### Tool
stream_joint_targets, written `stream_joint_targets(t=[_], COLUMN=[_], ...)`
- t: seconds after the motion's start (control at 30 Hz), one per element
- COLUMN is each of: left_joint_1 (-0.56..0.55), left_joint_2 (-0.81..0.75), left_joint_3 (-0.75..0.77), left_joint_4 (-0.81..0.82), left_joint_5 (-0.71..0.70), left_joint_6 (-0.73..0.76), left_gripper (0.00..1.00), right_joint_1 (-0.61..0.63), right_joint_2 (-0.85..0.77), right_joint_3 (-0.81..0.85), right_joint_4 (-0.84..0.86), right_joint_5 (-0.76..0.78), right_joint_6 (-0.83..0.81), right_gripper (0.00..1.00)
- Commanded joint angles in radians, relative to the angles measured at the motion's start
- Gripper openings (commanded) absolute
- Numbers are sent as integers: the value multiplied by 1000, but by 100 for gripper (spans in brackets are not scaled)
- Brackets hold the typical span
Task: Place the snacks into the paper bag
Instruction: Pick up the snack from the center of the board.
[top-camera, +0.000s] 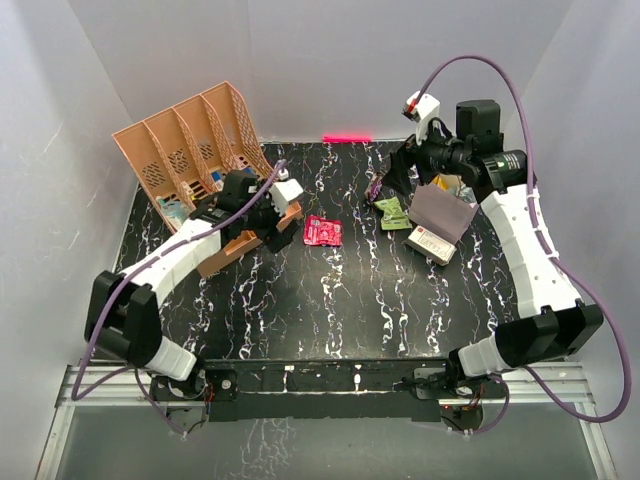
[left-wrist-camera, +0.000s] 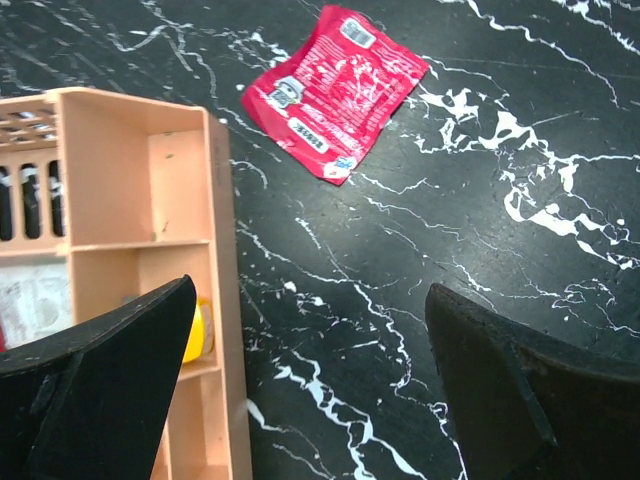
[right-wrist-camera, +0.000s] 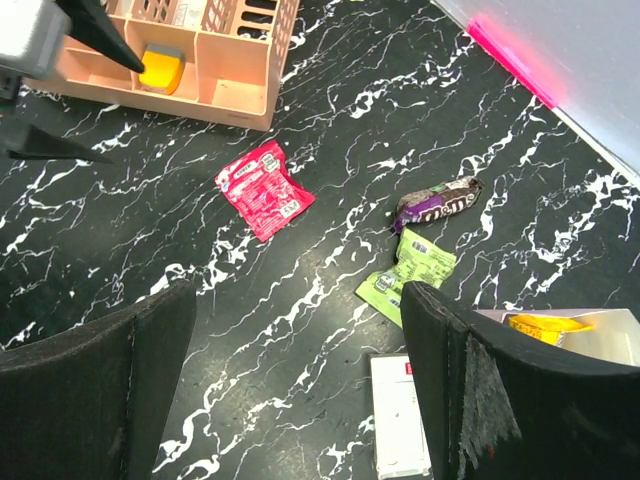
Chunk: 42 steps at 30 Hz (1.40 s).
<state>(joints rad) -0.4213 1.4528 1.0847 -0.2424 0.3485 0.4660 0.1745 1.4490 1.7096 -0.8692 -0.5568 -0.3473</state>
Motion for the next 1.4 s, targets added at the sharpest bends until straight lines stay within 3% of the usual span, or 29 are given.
stream_joint_targets(t=[0.0, 0.33, 0.67, 1.1, 1.37], left_joint_1=[-22, -80, -89, -88, -86], left_joint_2=[72, 310, 620, 825, 847], left_joint_3=[68, 200, 550, 777, 791], left_joint_4=[34, 81, -96, -244, -301], left_joint_5=[72, 102, 121, 188, 182], left_joint_6=[47, 20, 11, -30, -9], left_gripper=[96, 92, 89, 87, 84], right_joint_1=[3, -25, -169, -253, -263], right_joint_2=[-62, -133, -229, -264, -268], right_joint_3=[-34, -111, -182, -217, -235], right_joint_4=[75, 106, 153, 171, 182], right_joint_5=[-36, -27, -140, -181, -193], right_joint_6=[28, 40, 82, 99, 103], right_gripper=[87, 87, 88, 90, 90])
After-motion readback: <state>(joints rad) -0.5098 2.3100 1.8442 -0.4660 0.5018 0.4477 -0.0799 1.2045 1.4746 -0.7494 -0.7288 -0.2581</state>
